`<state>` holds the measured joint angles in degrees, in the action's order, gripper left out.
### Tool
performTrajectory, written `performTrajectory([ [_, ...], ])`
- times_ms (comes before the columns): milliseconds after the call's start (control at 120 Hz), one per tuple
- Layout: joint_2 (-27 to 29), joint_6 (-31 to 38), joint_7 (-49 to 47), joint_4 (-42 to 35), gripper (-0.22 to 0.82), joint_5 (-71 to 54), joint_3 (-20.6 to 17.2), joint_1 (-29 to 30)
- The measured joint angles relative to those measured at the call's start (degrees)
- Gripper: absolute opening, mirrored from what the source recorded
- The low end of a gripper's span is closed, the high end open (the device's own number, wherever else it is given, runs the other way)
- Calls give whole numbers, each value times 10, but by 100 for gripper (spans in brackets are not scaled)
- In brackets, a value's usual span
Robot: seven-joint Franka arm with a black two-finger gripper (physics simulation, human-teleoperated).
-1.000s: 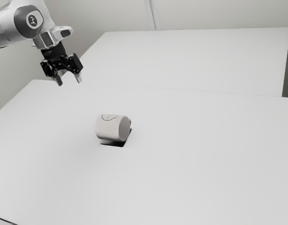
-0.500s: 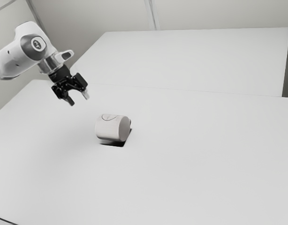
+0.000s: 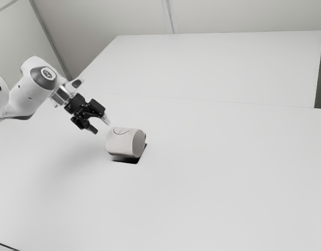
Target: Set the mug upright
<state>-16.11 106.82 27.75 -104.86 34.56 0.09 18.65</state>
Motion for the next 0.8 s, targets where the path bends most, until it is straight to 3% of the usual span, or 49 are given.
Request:
performTrajectory([
  [800,-26,27,194,-86,54,257,0,10],
])
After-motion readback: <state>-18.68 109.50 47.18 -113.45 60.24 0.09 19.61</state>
